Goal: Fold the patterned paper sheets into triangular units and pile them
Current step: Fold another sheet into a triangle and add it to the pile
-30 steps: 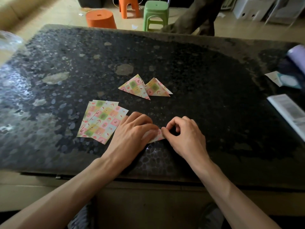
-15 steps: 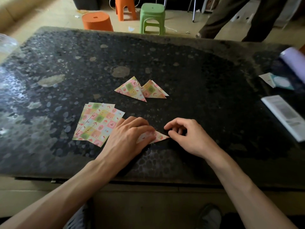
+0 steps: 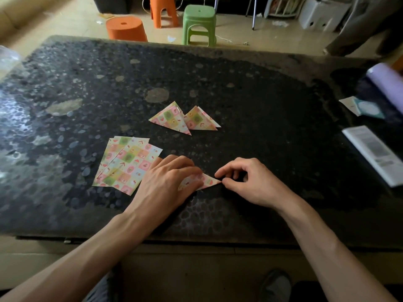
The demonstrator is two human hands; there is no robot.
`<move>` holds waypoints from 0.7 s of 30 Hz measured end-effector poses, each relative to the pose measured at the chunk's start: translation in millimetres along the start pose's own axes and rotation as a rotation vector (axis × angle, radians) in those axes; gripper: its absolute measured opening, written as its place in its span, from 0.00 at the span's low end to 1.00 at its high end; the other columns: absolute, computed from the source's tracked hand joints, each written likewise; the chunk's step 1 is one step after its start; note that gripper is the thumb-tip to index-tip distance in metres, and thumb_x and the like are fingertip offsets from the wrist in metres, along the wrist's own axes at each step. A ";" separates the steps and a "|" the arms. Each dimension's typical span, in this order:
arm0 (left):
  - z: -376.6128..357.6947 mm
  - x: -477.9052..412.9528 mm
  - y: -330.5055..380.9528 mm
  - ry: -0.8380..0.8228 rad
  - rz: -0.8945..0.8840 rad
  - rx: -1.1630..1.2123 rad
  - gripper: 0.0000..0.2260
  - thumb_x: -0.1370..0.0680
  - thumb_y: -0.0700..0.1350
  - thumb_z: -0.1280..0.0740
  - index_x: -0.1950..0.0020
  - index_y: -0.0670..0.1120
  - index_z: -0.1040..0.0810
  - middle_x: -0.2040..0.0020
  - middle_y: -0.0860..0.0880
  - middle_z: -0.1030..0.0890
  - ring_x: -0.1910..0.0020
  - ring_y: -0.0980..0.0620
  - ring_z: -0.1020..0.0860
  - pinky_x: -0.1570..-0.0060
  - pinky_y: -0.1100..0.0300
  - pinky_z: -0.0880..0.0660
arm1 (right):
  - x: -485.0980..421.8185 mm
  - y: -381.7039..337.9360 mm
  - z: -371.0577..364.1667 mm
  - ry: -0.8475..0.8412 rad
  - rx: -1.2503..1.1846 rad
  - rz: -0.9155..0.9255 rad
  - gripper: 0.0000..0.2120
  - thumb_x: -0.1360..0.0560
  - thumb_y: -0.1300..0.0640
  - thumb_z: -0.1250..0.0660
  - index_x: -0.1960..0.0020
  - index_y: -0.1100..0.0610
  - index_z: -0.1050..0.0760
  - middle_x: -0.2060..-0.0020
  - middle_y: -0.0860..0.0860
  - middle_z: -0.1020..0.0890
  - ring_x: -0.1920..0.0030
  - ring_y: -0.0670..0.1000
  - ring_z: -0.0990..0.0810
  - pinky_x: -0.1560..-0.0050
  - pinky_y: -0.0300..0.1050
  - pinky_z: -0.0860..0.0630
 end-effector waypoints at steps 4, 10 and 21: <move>0.4 0.4 1.5 0.028 0.013 0.006 0.16 0.17 0.60 0.39 0.41 0.56 0.15 0.42 0.58 0.20 0.41 0.56 0.23 0.44 0.51 0.27 | 0.9 0.5 1.8 -0.031 0.001 0.011 0.09 0.22 0.54 0.27 0.46 0.41 0.15 0.51 0.39 0.19 0.51 0.36 0.22 0.59 0.29 0.28; 0.3 1.7 3.2 0.029 0.014 -0.018 0.14 0.20 0.60 0.33 0.41 0.55 0.15 0.41 0.57 0.19 0.41 0.55 0.23 0.45 0.51 0.25 | 2.3 -3.8 -1.9 0.049 0.035 -0.011 0.03 0.24 0.45 0.25 0.51 0.41 0.15 0.54 0.40 0.20 0.53 0.38 0.22 0.57 0.32 0.29; 0.7 3.7 4.9 0.047 0.015 -0.036 0.14 0.21 0.60 0.33 0.42 0.54 0.15 0.42 0.56 0.19 0.42 0.54 0.22 0.45 0.53 0.26 | -0.9 -6.7 -6.9 0.107 0.068 -0.121 0.05 0.25 0.50 0.23 0.55 0.42 0.18 0.55 0.42 0.21 0.55 0.43 0.23 0.58 0.35 0.31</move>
Point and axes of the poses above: each hand's wrist, its own x-axis away from the middle knuckle, its own z-axis out of the back of the hand, y = z × x, the point moved 6 cm from there along -x, towards the middle knuckle
